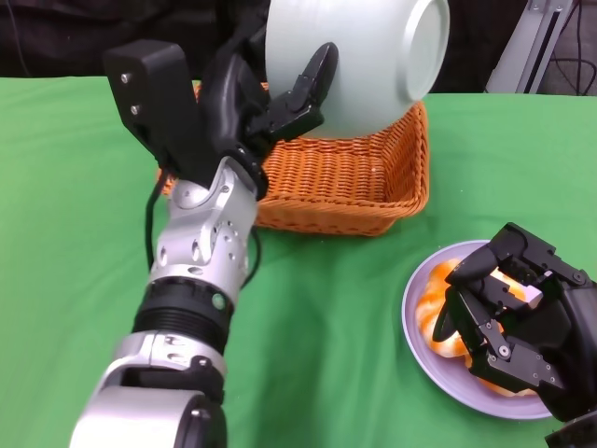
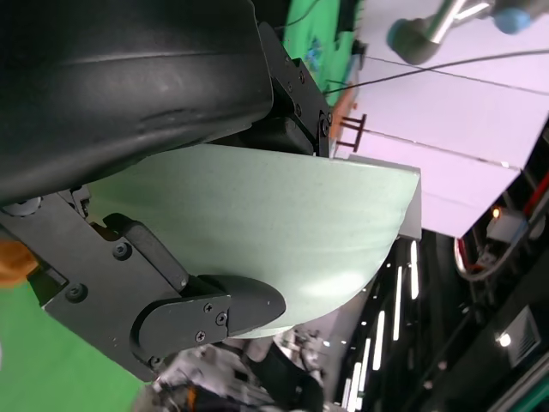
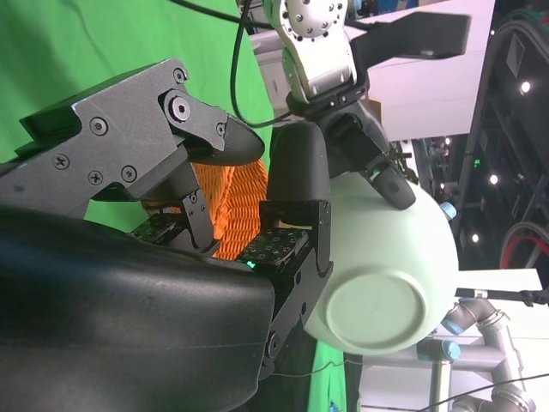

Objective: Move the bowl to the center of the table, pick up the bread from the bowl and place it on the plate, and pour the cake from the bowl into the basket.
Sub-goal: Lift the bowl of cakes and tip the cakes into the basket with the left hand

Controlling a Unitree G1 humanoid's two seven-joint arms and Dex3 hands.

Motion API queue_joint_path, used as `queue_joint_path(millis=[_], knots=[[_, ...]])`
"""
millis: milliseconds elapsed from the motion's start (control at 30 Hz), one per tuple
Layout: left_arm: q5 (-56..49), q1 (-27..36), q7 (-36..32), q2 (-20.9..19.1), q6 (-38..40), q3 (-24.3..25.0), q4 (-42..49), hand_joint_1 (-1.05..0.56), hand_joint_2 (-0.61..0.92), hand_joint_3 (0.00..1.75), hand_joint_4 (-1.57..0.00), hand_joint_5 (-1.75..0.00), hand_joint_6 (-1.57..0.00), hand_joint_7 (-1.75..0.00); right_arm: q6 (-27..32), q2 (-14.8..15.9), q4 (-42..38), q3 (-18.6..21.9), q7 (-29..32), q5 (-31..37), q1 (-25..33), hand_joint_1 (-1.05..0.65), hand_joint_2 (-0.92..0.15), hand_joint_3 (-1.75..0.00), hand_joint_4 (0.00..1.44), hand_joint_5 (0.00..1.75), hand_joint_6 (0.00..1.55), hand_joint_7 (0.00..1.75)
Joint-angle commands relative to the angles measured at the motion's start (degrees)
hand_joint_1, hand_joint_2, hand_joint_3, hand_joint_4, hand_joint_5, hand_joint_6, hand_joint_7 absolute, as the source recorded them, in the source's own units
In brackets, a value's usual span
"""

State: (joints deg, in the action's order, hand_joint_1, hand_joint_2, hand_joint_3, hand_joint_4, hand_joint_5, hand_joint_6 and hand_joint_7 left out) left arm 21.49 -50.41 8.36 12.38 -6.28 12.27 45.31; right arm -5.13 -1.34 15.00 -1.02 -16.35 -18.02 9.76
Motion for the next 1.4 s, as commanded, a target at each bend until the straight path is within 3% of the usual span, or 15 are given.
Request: queue_joint_path(millis=[33, 167, 667, 867, 1133, 1400], knots=[[1.29, -2.29, -1.62, 1.28, 1.25, 1.23, -0.14, -0.13, 0.52, 1.24, -0.87, -1.75, -0.72, -1.67, -0.53, 0.22, 0.09, 0.21, -0.18, -0.57, 0.33, -0.10, -0.61, -0.96, 0.68, 1.68, 0.63, 1.35], [1.98, -3.53, -1.43, 1.87, 2.00, 2.31, 3.02, -0.16, 0.58, 1.13, -0.86, -1.75, -0.66, -1.73, -0.39, 0.18, 0.23, 0.20, -0.11, -0.59, 0.52, -0.11, -0.61, -0.95, 0.67, 1.68, 0.62, 1.35], [4.12, -10.22, 5.18, -0.39, 3.09, 7.55, 16.73, -0.19, 0.59, 1.17, -0.87, -1.75, -0.76, -1.67, -1.02, 0.11, 0.34, 0.36, -0.80, -1.22, 1.04, -0.09, -0.62, -0.95, 0.68, 1.68, 0.64, 1.34], [7.85, -11.30, 7.21, -0.21, 6.61, 11.37, 17.96, -0.19, 0.56, 1.20, -0.89, -1.75, -0.79, -1.63, -1.13, 0.09, 0.14, 0.42, -1.06, -1.21, 1.04, -0.09, -0.61, -0.97, 0.69, 1.68, 0.64, 1.34], [17.59, -13.33, 5.32, 0.07, 17.35, 19.03, 17.27, -0.26, 0.52, 1.19, -0.91, -1.75, -0.75, -1.66, -1.53, -0.03, -0.13, 0.49, -0.77, -0.76, 0.83, -0.09, -0.60, -1.00, 0.69, 1.67, 0.64, 1.34], [18.62, -13.12, 4.92, 0.26, 19.41, 19.37, 15.05, -0.29, 0.52, 1.15, -0.93, -1.75, -0.74, -1.73, -1.52, 0.08, -0.22, 0.54, -0.93, -1.00, 0.80, -0.10, -0.59, -1.00, 0.68, 1.68, 0.64, 1.34]])
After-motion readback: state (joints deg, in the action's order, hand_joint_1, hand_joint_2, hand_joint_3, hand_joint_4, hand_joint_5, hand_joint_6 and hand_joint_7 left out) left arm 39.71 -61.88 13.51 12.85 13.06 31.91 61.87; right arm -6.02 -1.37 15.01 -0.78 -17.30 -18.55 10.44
